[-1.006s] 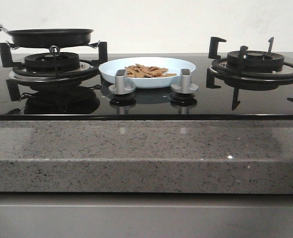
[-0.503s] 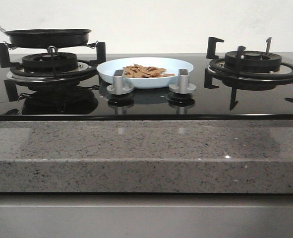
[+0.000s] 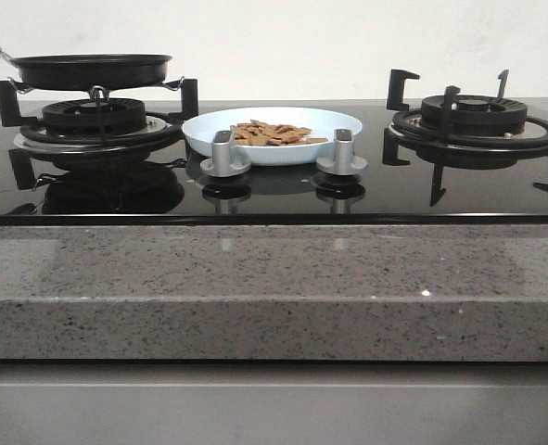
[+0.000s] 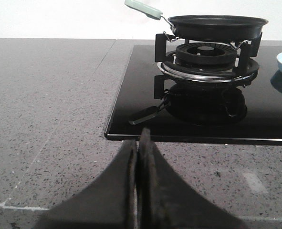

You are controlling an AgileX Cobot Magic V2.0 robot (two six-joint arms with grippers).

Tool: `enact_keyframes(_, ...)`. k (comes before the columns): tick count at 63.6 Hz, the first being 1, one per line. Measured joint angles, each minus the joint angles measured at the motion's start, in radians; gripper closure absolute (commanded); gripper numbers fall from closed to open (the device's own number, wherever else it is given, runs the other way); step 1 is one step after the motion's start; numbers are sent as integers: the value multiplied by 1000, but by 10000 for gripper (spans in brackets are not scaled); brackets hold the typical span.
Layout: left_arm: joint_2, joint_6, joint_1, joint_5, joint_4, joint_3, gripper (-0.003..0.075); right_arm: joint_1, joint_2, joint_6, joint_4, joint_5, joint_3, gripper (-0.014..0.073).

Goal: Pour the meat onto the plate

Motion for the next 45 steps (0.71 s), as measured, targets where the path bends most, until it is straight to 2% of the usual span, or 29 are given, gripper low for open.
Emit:
enact_keyframes(14, 0, 0, 0, 0, -1, 0, 741, 0, 0, 2, 0, 58, 0, 662)
enact_keyframes(45, 0, 0, 0, 0, -1, 0, 741, 0, 0, 4, 0, 62, 0, 662)
